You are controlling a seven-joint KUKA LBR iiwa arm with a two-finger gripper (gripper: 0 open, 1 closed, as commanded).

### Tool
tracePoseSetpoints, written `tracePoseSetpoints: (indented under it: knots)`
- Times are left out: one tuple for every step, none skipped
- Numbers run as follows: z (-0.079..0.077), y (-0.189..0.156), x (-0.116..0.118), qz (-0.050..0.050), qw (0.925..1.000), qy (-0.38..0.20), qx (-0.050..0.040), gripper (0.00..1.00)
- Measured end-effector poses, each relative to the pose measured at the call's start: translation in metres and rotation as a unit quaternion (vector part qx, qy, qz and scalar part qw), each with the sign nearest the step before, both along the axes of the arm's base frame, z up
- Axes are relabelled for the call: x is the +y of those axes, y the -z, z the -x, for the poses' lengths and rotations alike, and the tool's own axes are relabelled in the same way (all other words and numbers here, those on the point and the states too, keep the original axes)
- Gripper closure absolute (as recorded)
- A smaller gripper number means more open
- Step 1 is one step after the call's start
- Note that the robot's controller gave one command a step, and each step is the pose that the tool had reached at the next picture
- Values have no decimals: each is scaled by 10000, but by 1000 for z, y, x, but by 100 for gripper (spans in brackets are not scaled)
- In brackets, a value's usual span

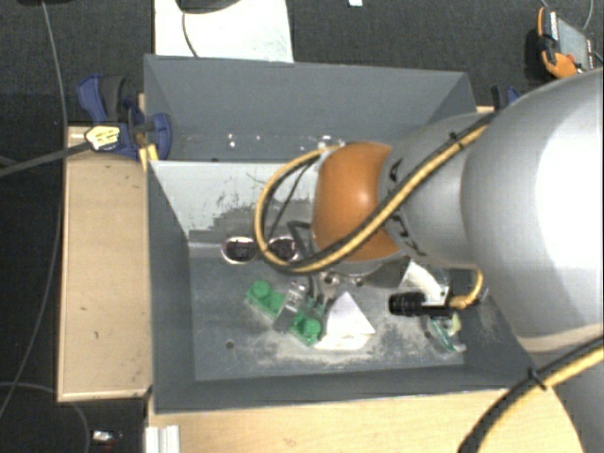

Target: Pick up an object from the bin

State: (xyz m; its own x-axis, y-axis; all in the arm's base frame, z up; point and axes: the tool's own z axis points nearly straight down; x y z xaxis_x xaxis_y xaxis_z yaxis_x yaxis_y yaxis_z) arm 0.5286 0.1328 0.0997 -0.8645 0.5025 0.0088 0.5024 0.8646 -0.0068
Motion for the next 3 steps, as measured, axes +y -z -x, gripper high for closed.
tracePoseSetpoints:
  knots:
    - [13,31,-6,-36,9932,1156,-83,0]
    - [10,30,4,0,9979,650,-10,100]
    - [10,30,4,-1,9979,652,-10,100]
